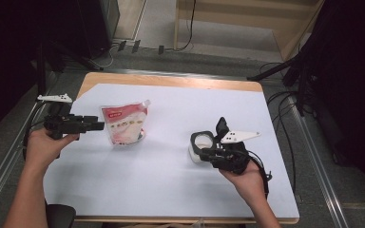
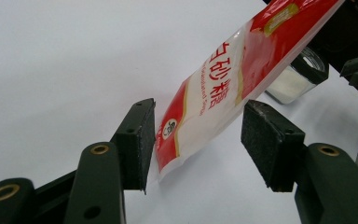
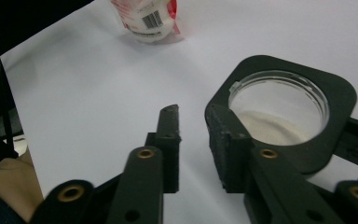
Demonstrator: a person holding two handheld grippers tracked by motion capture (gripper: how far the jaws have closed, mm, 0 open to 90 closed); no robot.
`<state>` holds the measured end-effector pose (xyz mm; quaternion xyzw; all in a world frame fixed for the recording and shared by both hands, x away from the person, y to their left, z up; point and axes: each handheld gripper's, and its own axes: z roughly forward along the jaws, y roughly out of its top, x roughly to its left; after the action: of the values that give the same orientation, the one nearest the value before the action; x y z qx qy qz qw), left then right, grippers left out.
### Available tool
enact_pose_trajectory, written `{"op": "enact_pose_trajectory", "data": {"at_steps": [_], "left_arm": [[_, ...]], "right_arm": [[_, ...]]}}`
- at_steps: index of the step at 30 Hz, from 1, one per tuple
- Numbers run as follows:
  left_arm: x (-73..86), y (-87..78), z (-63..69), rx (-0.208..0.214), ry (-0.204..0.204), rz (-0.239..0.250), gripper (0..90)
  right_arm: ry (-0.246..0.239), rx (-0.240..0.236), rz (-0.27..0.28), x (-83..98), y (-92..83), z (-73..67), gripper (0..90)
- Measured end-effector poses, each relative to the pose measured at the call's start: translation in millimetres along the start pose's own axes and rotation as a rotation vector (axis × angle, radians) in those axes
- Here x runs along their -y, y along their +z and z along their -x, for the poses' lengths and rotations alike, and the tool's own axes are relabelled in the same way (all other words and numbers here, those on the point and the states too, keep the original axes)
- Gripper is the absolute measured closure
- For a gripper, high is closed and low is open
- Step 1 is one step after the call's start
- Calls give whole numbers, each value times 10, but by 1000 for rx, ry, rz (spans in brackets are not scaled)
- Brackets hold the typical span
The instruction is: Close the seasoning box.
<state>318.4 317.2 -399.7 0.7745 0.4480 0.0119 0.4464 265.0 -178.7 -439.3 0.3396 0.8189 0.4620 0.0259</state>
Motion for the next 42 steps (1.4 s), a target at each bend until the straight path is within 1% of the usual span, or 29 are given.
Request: {"op": "enact_pose_trajectory", "data": {"at_steps": [3, 5, 6, 9, 10, 12, 14, 16, 17, 18, 20, 21, 24, 25, 28, 30, 31, 33, 34, 37, 38, 42], "left_arm": [[1, 39, -13, 3, -7, -6, 446], [1, 52, -26, 16, -5, -4, 446], [1, 53, -27, 13, -6, -7, 446], [9, 37, -39, 15, -9, -10, 450], [10, 34, -42, 9, -5, -9, 450], [12, 36, -47, 11, -13, -10, 449], [15, 40, -49, 3, -10, -13, 448], [20, 39, -55, 8, -15, -13, 447], [27, 34, -57, 3, -14, -11, 447], [31, 24, -61, 0, -11, -16, 450], [34, 12, -70, 0, -16, -10, 451], [37, 7, -72, 7, -24, -7, 451], [37, 0, -76, 5, -18, -8, 450], [39, -2, -75, 5, -22, -6, 450], [44, -16, -89, -1, -16, -3, 449], [51, -24, -89, -8, -22, -1, 449], [55, -29, -98, -3, -20, 1, 449], [57, -40, -107, -20, -18, 4, 455], [59, -43, -108, -22, -28, 7, 456], [63, -58, -124, -23, -35, 10, 456], [62, -56, -125, -26, -37, 11, 456], [59, -29, -122, -52, -28, 9, 454]], "right_arm": [[12, -4, -2, 9, -44, 42, 818], [16, 1, -8, 14, -72, 60, 864], [15, 7, -13, 20, -84, 79, 880], [30, 11, -13, 29, -112, 121, 900], [37, 14, -12, 29, -130, 137, 900], [38, 22, -9, 27, -167, 160, 900], [42, 34, -3, 28, -201, 182, 900], [51, 40, 3, 35, -250, 213, 900], [56, 42, 2, 40, -266, 222, 900], [52, 50, 1, 51, -294, 246, 900], [61, 58, 4, 71, -339, 276, 900], [62, 63, 3, 77, -357, 287, 900], [74, 75, 19, 93, -419, 348, 900], [80, 78, 16, 95, -436, 359, 900], [80, 101, 21, 105, -487, 413, 900], [93, 108, 24, 107, -518, 443, 900], [98, 112, 25, 105, -526, 452, 900], [111, 123, 23, 100, -535, 475, 900], [122, 127, 19, 100, -533, 493, 900], [127, 139, 12, 107, -520, 531, 900], [137, 143, 12, 107, -516, 544, 900], [153, 156, 23, 94, -499, 608, 900]]}}
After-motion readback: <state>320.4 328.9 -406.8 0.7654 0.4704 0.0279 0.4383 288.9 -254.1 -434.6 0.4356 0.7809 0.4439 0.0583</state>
